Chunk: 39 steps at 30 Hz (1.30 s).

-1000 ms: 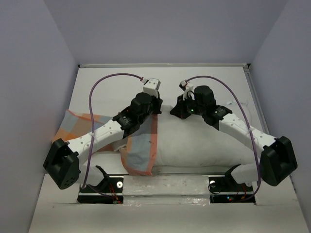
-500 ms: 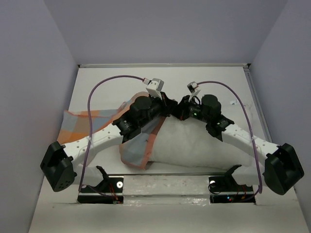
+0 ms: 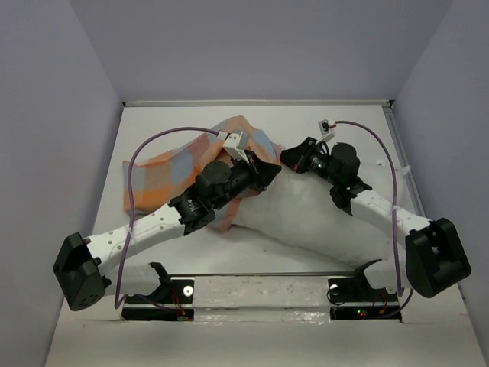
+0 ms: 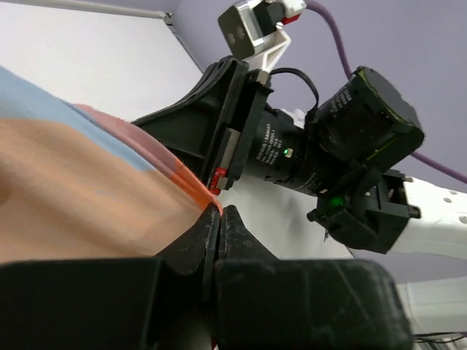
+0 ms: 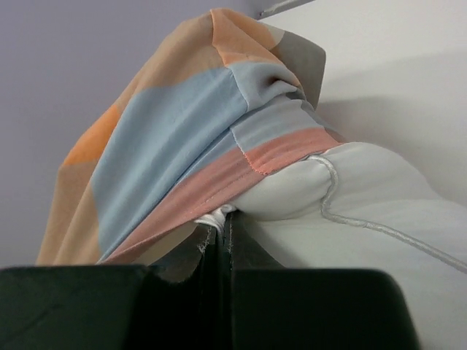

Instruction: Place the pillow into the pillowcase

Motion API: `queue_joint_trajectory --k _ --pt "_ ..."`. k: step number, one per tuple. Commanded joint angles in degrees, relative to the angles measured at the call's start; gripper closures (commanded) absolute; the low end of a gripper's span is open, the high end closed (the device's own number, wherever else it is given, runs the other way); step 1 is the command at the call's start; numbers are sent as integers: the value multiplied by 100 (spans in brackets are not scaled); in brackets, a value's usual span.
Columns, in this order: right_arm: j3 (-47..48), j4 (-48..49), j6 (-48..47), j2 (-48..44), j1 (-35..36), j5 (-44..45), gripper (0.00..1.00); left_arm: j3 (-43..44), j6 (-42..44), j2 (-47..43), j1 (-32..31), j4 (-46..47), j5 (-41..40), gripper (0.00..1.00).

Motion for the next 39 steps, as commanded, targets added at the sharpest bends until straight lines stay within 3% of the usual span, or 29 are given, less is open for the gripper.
queue_joint_trajectory --k 1,6,9,11,13,16,21,23,24,27,28,29,30,31,32,34,35,39 --pt "-16 100 70 -971 -60 649 100 716 21 178 161 422 678 100" --pt "-449 -242 -299 -1799 949 789 100 1657 99 1092 480 20 891 100" --pt "-238 -401 -458 -1782 1022 955 100 1747 -50 1252 340 27 1076 100" --pt "-28 -741 -643 -1581 734 1228 100 1554 -32 938 199 27 796 100" --pt "270 -666 -146 -1169 -219 486 100 1186 -224 647 111 88 751 100" --pt "761 -367 322 -88 -786 -89 100 842 -497 645 -12 290 943 100" --pt "1151 73 1289 1187 -929 -89 100 735 -770 1330 -206 870 1339 100" --pt "1142 170 1492 1478 -990 -115 100 797 -666 1541 -206 836 1288 87" --pt "1125 92 1441 1488 -990 -37 100 806 -508 1629 -171 714 1191 60" --pt "1273 -601 967 1400 -1043 322 100 762 -244 1560 5 476 980 25" --pt "1352 -777 818 1365 -1104 359 83 762 -130 1481 23 379 927 11" --pt "1457 -1266 442 1286 -1105 359 73 779 19 1219 -12 48 535 5" --pt "1598 -1584 203 1216 -1105 446 64 771 186 1051 -56 -147 201 1" --pt "1869 -1892 -77 1137 -1105 499 44 727 553 841 -117 -340 -168 1" --pt "1985 -2487 -550 927 -1105 561 37 683 739 412 -196 -821 -929 1" --pt "2213 -2965 -948 663 -1105 728 25 308 961 -73 -416 -1255 -1759 1" --pt "2249 -3341 -1255 357 -1105 859 23 113 926 -554 -460 -1509 -2311 1" --pt "2004 -3907 -1653 -392 -1018 939 21 -1046 479 -1454 -575 -2073 -3273 3"
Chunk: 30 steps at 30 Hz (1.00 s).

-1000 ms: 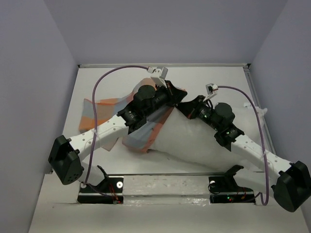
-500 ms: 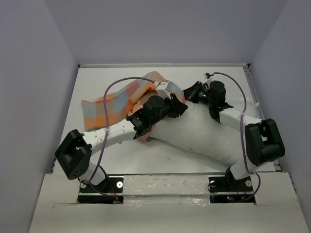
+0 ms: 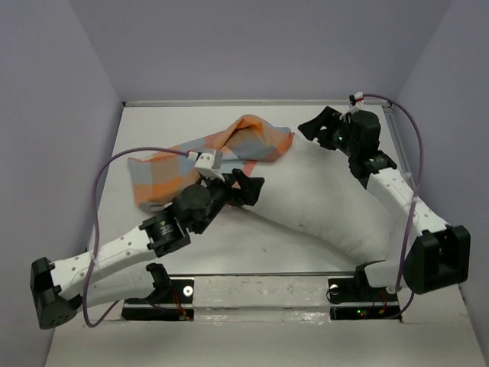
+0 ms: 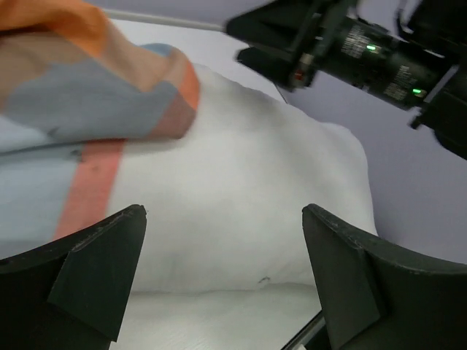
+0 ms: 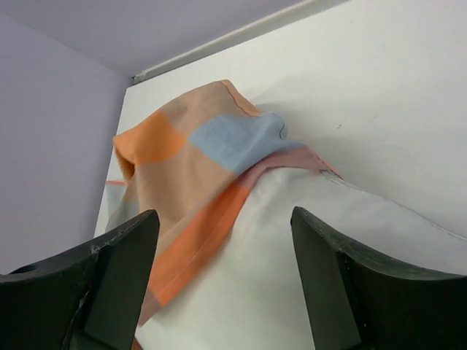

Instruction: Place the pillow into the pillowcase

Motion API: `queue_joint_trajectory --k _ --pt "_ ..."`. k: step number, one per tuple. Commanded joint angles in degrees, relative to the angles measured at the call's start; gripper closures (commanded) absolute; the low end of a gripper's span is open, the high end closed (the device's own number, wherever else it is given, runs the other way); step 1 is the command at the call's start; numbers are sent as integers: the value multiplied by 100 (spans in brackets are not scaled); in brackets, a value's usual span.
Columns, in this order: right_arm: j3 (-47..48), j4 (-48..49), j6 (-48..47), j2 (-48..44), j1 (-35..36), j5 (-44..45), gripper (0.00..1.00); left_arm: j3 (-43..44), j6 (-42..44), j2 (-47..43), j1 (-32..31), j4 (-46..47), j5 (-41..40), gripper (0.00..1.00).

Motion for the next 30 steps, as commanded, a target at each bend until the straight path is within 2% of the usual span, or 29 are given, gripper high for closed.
queue_joint_trajectory --k 1,5,6,9,14,18,27,30 --pt "23 -1024 -976 -898 170 338 21 -1043 -149 -703 -81 -952 -1757 8" --pt "-311 -1428 -1458 -1241 880 601 27 -1922 -659 -959 -203 -1137 -2275 12" --pt "-372 -1508 -1573 -1242 1518 1115 27 -1968 -686 -924 -230 -1059 -2364 12" --pt "-478 -1588 -1943 -1128 2583 1970 27 -1960 -354 -678 -388 -674 -2672 12" --pt "-478 -1631 -2268 -811 3316 2744 23 -1837 78 -169 -433 -49 -2690 13" --pt "-434 -1728 -2435 -697 3694 3071 20 -1775 166 69 -433 66 -2813 18" --pt "-118 -2273 -2936 -21 4476 4512 8 -1661 579 439 -20 347 -3112 46" --pt "-13 -2343 -3015 322 4591 4820 5 -1652 737 430 191 611 -2910 63"
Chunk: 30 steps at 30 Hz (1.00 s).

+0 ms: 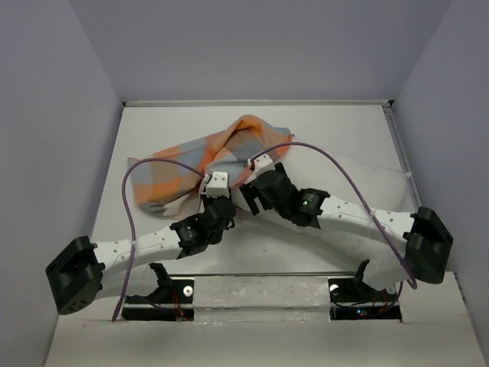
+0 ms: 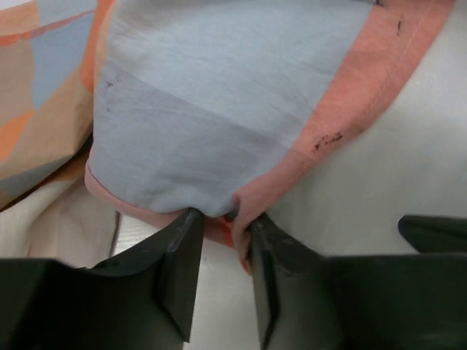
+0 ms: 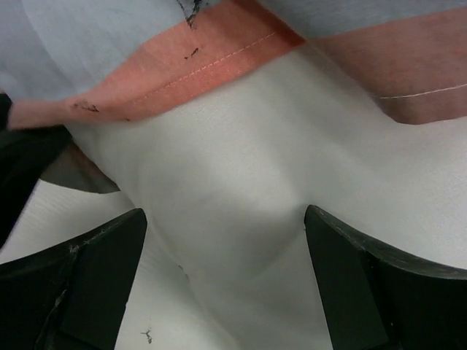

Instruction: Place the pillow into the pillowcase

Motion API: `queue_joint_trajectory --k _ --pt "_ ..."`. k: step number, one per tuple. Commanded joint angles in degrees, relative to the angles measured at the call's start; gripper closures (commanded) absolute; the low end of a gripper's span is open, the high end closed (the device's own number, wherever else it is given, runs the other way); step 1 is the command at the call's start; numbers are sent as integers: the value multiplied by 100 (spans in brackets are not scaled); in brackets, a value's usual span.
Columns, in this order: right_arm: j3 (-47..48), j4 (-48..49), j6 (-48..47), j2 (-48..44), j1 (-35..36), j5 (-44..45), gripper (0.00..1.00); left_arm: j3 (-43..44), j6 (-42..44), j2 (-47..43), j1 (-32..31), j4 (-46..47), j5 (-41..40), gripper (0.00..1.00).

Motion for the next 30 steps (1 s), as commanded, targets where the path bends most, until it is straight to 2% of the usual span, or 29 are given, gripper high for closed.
queue_joint_trajectory --k 1,2,4,6,9,10,11,12,17,22,26,30 --pt "265 -483 -246 427 165 875 4 267 352 -36 226 668 -217 82" --pt "291 -518 -237 507 218 911 4 276 388 -45 244 730 -130 90" --pt "327 -554 -202 700 218 894 2 293 450 -106 253 844 20 100" --pt "406 -484 -71 919 218 850 1 302 424 -246 253 975 405 100" --pt "554 -151 209 1183 218 1008 43 250 231 -535 253 1186 1144 100" --pt "555 59 281 1149 218 843 77 232 178 -624 236 1266 1346 100" --pt "468 601 420 1071 218 641 94 232 108 -720 244 1327 1748 100" --pt "380 920 491 774 140 186 100 258 90 -747 235 1371 1917 100" --pt "-94 2607 703 -563 51 -214 100 766 124 -634 226 1372 2788 100" --pt "-314 3365 835 -1601 51 -205 100 1829 414 -72 226 1232 3412 100" --pt "-227 3568 1001 -1297 -18 347 100 2980 397 272 139 968 4430 100" --pt "-148 3656 1562 -585 -308 586 100 2975 143 35 -125 993 4836 100"
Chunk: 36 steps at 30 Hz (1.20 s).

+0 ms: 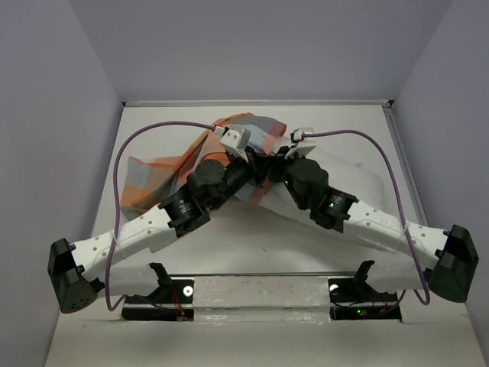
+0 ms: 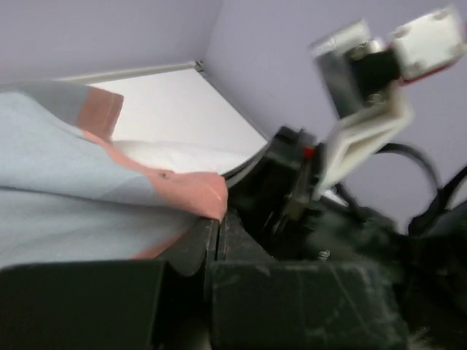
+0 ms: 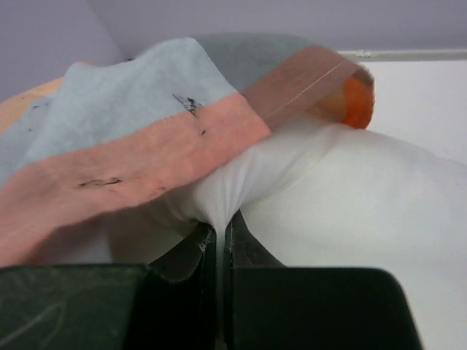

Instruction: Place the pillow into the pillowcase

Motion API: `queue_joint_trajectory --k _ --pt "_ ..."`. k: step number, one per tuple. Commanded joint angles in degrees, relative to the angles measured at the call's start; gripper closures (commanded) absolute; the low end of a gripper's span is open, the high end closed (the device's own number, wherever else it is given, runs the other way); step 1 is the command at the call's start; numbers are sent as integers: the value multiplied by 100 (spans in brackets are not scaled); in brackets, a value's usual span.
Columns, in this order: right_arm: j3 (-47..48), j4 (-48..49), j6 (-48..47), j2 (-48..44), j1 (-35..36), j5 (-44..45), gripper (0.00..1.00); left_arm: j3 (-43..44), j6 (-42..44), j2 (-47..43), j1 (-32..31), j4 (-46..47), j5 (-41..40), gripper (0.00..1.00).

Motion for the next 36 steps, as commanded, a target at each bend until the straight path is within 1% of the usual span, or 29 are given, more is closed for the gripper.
queue_joint_trajectory --k 1,5,7,8,9,10,11,12,13,14,16,17,18,20,21,23,25,28,31,32,33,34,35,36 --pt "318 1379 941 768 -206 5 100 168 -301 -267 -357 404 1274 100" --pt "432 1440 1592 1401 -453 -154 100 -271 -600 -583 -366 658 1406 100" --pt "345 1510 1847 1516 -515 -241 100 -631 -723 -768 -366 738 1197 100" --pt "240 1598 1909 1472 -515 -320 100 -780 -785 -847 -357 755 752 100" --pt "-22 1859 1918 1368 -515 -451 100 -1121 -924 -1004 -348 825 591 100" --pt "-77 1888 1927 1314 -515 -461 100 -1481 -1013 -1136 -313 878 285 100" --pt "-112 1888 1883 1270 -515 -496 100 -1485 -1127 -1138 -313 931 125 100" --pt "-130 1732 1839 1200 -515 -531 100 -1833 -1206 -1268 -278 1010 -59 100" --pt "-226 1652 1752 1121 -515 -697 99 -1993 -1355 -1322 -260 1010 -270 100" --pt "-262 1555 1655 1016 -515 -777 87 -2151 -1409 -1366 -260 1010 -472 100" --pt "-219 758 1330 630 -515 -944 57 -2495 -1488 -1419 -164 1010 -676 100" --pt "-114 33 1155 489 -515 -1145 27 -2644 -1558 -1419 -24 1019 -650 100" --pt "-61 -375 910 192 -515 -1173 17 -2697 -1559 -1401 29 1080 -607 100" --pt "71 -1218 584 -56 -515 -1365 4 -2751 -1524 -1366 135 1125 -553 100" --pt "176 -2015 434 -231 -515 -1358 2 -2733 -1489 -1340 161 1125 -562 100" --pt "116 -2800 371 -443 -515 -1314 1 -2707 -1445 -1357 179 1125 -588 100" --pt "-182 -3129 353 -742 -515 -1340 1 -2698 -1436 -1392 197 1160 -580 100" --pt "-542 -3472 345 -840 -515 -1358 0 -2672 -1444 -1428 206 1195 -510 100" --pt "-579 -3622 292 -551 -454 -1427 0 -2645 -1488 -1358 206 1265 -352 100" --pt "-544 -3509 292 -201 -401 -1663 0 -2619 -1506 -1262 206 1300 -151 100" --pt "-500 -3369 318 -7 -400 -1752 3 -2593 -1523 -1191 197 1414 -19 100" --pt "-473 -3176 344 143 -348 -1814 11 -2558 -1541 -1129 171 1467 104 100" --pt "-456 -2617 388 267 -348 -1937 41 -2505 -1524 -964 127 1494 288 100" --pt "-438 -2307 519 398 -348 -1990 61 -2348 -1489 -892 57 1494 360 100"
